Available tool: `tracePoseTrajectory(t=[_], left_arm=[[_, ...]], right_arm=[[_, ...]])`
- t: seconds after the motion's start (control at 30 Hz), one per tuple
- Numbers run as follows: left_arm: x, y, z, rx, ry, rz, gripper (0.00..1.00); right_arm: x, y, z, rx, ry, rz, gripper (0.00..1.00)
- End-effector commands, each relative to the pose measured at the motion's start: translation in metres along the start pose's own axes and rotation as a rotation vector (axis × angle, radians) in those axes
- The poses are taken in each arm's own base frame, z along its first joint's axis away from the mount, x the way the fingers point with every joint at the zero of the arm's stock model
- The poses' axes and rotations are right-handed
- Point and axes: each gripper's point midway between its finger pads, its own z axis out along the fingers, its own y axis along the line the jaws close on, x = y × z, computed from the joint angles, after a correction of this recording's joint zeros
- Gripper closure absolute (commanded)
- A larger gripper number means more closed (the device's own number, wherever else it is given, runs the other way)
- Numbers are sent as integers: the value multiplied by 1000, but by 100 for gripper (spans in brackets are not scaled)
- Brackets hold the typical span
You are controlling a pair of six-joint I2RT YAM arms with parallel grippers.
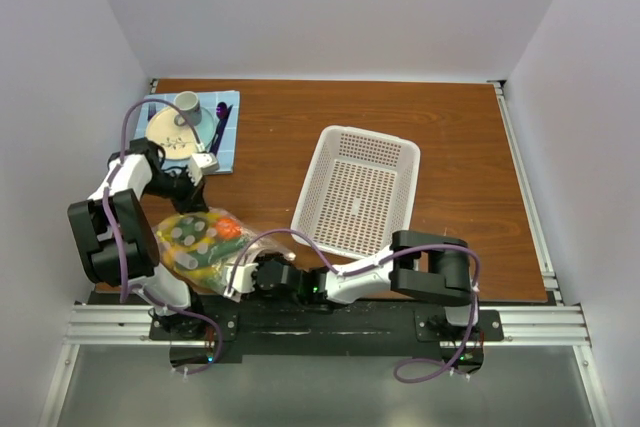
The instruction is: Open the zip-top bag and remove the fake food
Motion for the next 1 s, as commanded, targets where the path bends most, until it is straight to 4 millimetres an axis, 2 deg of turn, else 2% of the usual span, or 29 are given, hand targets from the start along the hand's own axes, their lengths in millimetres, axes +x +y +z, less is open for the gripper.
tracePoseTrajectory(t=[0.0,0.13,0.2,0.37,0.43,0.47,0.53,0.57,0.6,0.7,0.77,0.8,0.83,0.9,0.97], left_arm=[[-6,-21,12,53,-9,20,100],[-10,-29,18,85,-12,22,100],[-11,-31,18,88,-10,29,100],[-10,-27,17,76,8,35,100],[-10,-24,16,64,13,37,100],[-11,-20,14,48,11,39,100],[-14,-13,11,26,5,35,100],[-16,-6,8,5,1,30,100],[-17,-2,7,-6,-4,23,100],[-18,18,-2,-61,-17,4,100],[-13,32,-9,-112,-9,-13,100],[-12,41,-12,-142,-13,-18,100],[-10,47,-15,-166,-12,-25,100],[-2,60,-21,-219,7,-40,100],[2,65,-24,-239,14,-53,100]], right_arm=[[-34,-21,11,81,-93,9,3],[-28,-17,23,57,-59,6,1],[-19,-13,29,50,-33,14,1],[-12,-13,26,11,-29,74,1],[-13,-14,18,-13,-36,100,20],[-12,-15,15,-17,-34,104,44],[-14,-17,4,-21,-37,128,62],[-13,-19,0,-20,-33,136,82],[-15,-23,-9,-17,-39,145,89],[-3,-20,-24,-33,-7,178,95],[-9,-28,-37,-19,-24,217,96],[-2,-27,-44,-20,-3,220,96],[-9,-37,-53,12,-21,245,95],[-8,-48,-62,50,-8,260,93],[-10,-59,-70,92,17,274,93]])
